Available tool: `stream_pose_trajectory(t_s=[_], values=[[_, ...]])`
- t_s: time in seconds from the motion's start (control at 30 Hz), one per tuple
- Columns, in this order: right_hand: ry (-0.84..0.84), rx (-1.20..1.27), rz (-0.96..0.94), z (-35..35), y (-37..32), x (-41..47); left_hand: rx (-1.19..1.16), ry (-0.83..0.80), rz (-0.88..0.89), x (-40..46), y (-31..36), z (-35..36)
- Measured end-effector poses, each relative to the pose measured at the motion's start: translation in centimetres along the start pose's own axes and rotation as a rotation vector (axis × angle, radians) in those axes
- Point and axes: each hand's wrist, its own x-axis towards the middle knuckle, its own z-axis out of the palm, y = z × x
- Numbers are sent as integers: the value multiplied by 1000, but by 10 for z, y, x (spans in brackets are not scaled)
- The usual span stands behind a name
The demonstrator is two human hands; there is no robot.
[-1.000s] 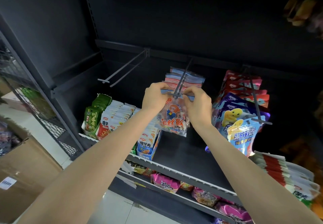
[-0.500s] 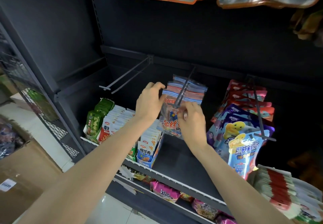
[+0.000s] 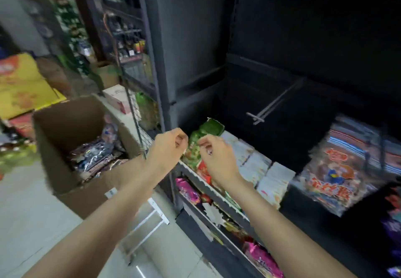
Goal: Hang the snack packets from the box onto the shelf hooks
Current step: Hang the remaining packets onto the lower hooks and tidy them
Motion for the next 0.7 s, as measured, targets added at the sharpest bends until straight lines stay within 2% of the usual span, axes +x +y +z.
stream_pose_trajectory(t_s=[0.1,0.2,0.33,0.47,0.6,0.7], values=[[-72,30,-53,69,-46,38,-100,90,-197,16,-74,-44],[-160,82,-67,135,-92,73,-111,138,-312,31,-147,-86],[-340,36,-47,220,-133,118,-24,6,-473,49,-228,-121],[-491,-52,82,288,-141,167,25,-140,-639,76,-290,-133],[-567,-97,201,340,-132,213,72,-241,-702,118,-340,-126],[-552,-161,293,374,-127,237,61,-295,-709,149,-361,-116]])
